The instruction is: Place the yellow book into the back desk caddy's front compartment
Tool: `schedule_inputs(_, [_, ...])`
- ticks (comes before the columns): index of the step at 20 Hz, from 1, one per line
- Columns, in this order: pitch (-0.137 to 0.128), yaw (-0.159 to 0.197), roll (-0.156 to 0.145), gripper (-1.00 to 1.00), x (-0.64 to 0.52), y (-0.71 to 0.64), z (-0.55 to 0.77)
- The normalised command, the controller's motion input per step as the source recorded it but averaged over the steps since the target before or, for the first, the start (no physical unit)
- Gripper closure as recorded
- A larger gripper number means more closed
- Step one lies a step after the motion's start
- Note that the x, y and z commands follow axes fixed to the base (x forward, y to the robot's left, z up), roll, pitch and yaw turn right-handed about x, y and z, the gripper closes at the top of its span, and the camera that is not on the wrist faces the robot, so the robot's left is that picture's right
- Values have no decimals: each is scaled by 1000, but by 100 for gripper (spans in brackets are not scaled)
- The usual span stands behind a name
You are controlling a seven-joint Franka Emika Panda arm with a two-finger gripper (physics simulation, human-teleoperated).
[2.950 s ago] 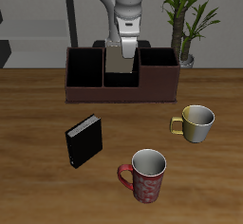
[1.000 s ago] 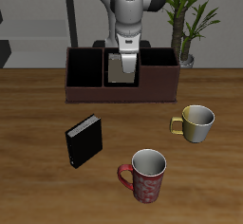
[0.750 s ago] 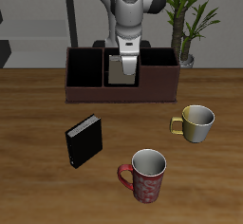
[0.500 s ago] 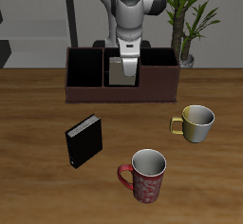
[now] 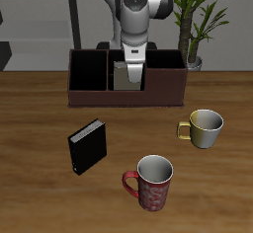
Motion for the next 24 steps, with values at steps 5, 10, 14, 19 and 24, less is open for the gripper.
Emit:
schedule_inputs(5, [32,-1,0,100,-3,-3,-140])
schedule_inputs(10, [12,-7,-4,100,14,-29,-22])
schedule_inputs(14, [31,-20,2,100,1,5,-41])
schedule_inputs(19, [-10,-50,-6,-100,0,37,71])
schedule_inputs(24, [-35,-21,-3,-100,-5,2,149])
